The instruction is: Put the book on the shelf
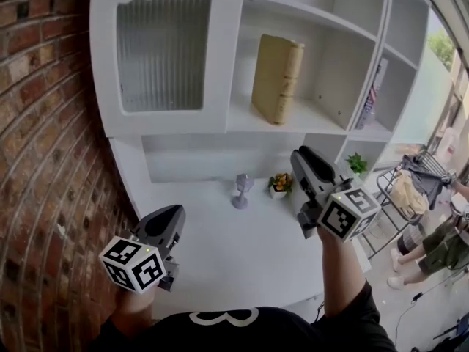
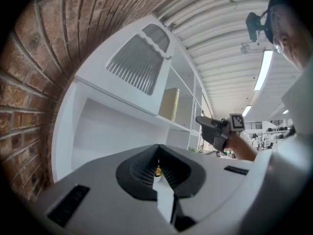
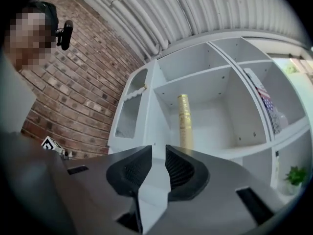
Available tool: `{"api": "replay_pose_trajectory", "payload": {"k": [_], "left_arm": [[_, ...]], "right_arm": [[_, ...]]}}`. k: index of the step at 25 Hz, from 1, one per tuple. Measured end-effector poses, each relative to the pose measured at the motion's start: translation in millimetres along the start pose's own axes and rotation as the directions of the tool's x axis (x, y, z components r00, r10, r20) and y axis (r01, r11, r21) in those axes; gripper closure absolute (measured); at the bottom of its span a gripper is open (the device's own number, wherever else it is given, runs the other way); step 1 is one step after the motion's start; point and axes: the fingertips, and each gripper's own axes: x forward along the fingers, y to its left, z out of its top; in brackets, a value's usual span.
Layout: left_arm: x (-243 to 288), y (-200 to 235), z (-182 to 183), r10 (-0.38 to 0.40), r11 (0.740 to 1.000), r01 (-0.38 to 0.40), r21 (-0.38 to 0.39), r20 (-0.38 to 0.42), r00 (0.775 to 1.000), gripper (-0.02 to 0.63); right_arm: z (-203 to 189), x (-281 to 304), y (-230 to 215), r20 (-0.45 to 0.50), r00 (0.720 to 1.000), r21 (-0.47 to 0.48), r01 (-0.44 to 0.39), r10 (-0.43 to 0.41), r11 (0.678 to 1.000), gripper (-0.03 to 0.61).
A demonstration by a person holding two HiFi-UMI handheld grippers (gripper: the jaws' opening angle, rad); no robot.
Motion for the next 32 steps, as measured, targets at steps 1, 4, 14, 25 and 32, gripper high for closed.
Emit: {"api": "replay_pose_trajectory", "payload": {"k": [1, 4, 14, 25, 32], "left_arm": [[-1.0, -6.2, -0.5, -0.008, 1.000, 0.008, -0.004, -0.001, 1.000, 0.614], [-4.4, -33.2, -1.0, -0.048, 0.999, 0.048, -0.013, -0.002, 0.999, 0.614], [-27.5, -133.8, -2.7, -0.143, 0.990, 0.144, -0.013, 0.008, 0.990, 0.614], [-29.4, -192.4, -35.8, -0.171, 0.985, 0.170, -0.019, -0.059, 0.984, 0.614], [-25.7, -206.2, -40.3, -0.173, 0.985, 0.172, -0.011, -0.068, 0.983, 0.614]], "right_arm": [[-11.7, -7.6, 2.2, -0.015, 1.000, 0.028, -0.012, 0.012, 1.000, 0.503], [-41.2, -32.9, 14.2, -0.051, 0.997, 0.101, -0.058, 0.064, 0.993, 0.503], [-50.5, -129.3, 84.0, 0.000, 0.975, 0.193, -0.218, 0.222, 0.957, 0.568], [-72.2, -178.4, 100.3, -0.031, 0.962, 0.222, -0.256, 0.270, 0.941, 0.568], [-78.4, -191.2, 95.7, -0.055, 0.965, 0.235, -0.236, 0.256, 0.943, 0.568]]}}
